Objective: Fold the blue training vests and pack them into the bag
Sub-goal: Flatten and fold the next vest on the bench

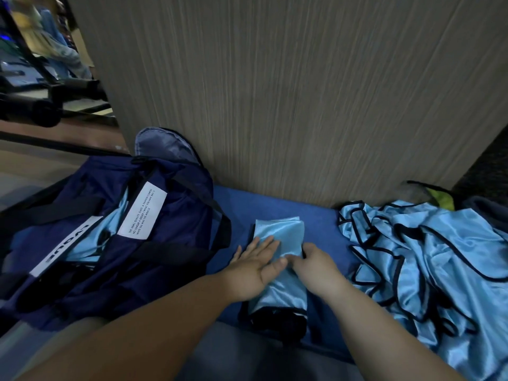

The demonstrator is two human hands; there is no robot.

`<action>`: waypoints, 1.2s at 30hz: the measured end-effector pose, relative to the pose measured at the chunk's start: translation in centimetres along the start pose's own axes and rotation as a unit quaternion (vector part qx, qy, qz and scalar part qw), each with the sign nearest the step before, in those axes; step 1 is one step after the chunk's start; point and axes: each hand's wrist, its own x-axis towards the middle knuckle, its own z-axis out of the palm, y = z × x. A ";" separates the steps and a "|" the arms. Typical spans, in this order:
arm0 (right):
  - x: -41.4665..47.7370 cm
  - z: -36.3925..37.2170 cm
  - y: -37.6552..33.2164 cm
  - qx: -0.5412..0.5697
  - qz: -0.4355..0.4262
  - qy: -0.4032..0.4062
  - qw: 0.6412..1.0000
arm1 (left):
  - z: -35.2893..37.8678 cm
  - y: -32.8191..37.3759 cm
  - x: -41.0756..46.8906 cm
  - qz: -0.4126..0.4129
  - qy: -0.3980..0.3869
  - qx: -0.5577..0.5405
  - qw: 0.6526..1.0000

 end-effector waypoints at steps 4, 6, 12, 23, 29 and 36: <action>0.0 0.7 -0.8 0.120 -0.006 0.014 0.993 | -0.3 0.5 0.1 -0.026 0.102 -0.118 0.987; 0.1 0.7 -1.1 0.162 -0.009 0.027 0.986 | -0.5 0.6 0.1 -0.038 0.145 -0.158 0.976; 0.3 0.2 -3.4 0.299 -0.045 0.051 0.952 | -3.1 1.7 -1.0 -0.115 0.191 -0.400 0.889; 0.2 4.1 -8.5 0.384 -0.100 -0.015 0.918 | -8.2 -1.4 -5.0 -0.095 0.285 -0.450 0.841; -0.3 8.0 -12.0 0.283 -0.189 -0.019 0.940 | -11.4 -5.3 -8.4 -0.087 0.377 -0.273 0.881; 1.2 12.7 -17.5 0.198 -0.236 -0.090 0.947 | -15.8 -11.2 -11.2 -0.109 0.429 -0.224 0.868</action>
